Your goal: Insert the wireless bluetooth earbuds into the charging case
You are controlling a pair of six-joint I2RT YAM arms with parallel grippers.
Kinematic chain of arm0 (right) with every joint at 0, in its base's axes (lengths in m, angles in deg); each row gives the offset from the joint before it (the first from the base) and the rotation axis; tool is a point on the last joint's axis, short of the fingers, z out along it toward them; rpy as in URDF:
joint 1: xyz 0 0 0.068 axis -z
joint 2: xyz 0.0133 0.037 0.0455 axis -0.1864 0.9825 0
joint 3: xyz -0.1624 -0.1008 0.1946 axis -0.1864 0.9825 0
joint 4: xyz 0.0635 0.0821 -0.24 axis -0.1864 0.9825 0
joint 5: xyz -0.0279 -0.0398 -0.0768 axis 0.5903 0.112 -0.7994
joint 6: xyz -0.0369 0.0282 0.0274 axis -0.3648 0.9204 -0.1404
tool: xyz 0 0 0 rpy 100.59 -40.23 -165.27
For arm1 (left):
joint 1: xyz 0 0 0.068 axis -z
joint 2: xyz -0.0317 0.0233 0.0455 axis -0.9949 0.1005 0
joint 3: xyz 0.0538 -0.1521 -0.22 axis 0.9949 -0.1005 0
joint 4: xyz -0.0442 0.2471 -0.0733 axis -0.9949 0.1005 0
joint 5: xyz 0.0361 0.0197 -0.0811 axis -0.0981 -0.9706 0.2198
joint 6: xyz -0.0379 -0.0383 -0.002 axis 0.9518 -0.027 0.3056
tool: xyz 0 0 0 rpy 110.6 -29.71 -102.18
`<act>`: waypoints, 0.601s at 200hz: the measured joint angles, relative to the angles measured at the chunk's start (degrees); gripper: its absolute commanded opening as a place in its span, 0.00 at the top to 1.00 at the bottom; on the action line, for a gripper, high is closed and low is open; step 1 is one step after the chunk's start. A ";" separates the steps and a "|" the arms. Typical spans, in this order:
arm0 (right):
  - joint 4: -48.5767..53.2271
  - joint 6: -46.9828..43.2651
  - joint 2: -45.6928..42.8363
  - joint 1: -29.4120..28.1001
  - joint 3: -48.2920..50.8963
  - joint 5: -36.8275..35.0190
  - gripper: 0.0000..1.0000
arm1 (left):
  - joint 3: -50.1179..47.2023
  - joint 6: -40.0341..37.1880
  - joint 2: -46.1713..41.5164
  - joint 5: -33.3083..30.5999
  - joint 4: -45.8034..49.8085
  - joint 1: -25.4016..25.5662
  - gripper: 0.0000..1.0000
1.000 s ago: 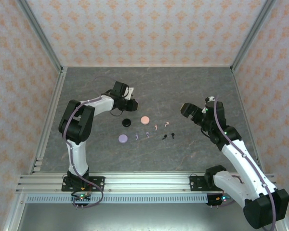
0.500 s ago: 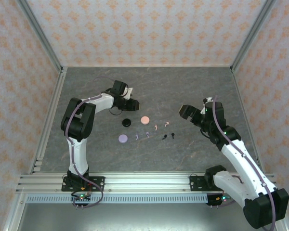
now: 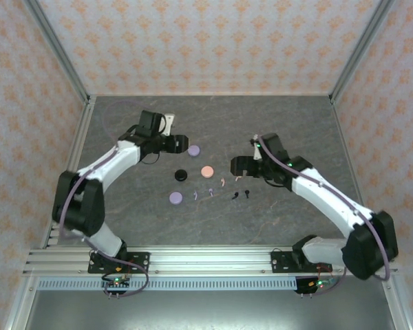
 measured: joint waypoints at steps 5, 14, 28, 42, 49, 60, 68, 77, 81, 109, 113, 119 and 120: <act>0.22 -0.61 1.86 -1.03 -1.33 -0.76 0.09 | -1.60 0.17 -2.23 -0.48 -0.70 0.00 0.27; 0.81 -2.12 5.25 -2.75 -3.58 -1.99 0.10 | -4.79 0.59 -6.45 -1.55 -2.03 0.00 0.25; 1.75 -4.26 10.75 -5.44 -7.15 -4.13 0.11 | -9.86 1.77 -12.35 -3.61 -4.24 0.00 0.19; 3.10 -6.43 16.59 -8.11 -11.04 -6.19 0.12 | -15.02 3.28 -17.86 -5.92 -6.21 0.00 0.12; 3.78 -7.54 19.34 -9.25 -12.98 -7.08 0.12 | -17.53 4.13 -20.46 -7.13 -6.91 0.00 0.09; 4.63 -9.25 23.45 -10.73 -15.82 -8.13 0.12 | -21.07 5.03 -24.50 -9.11 -7.17 0.00 0.06; 5.38 -10.58 26.25 -11.54 -17.90 -8.46 0.13 | -23.02 5.68 -26.88 -10.43 -7.13 0.00 0.06; 6.01 -11.80 29.03 -12.11 -20.00 -8.59 0.13 | -24.52 6.19 -29.09 -11.58 -6.88 0.00 0.05; 6.27 -12.46 30.08 -12.24 -20.79 -8.52 0.13 | -25.09 6.25 -30.12 -12.15 -6.75 0.00 0.05; 8.37 -16.06 35.95 -12.57 -25.64 -8.52 0.13 | -28.02 7.06 -35.54 -14.95 -6.45 -0.04 0.01; 8.52 -16.50 36.59 -12.59 -26.12 -8.48 0.14 | -28.46 7.23 -36.17 -15.30 -6.38 -0.04 0.01; 8.92 -17.09 37.55 -12.68 -27.02 -8.50 0.14 | -29.16 7.37 -37.05 -15.78 -6.38 -0.04 0.00; 8.96 -17.20 37.66 -12.68 -27.12 -8.48 0.14 | -29.33 7.39 -37.29 -15.91 -6.38 -0.04 0.00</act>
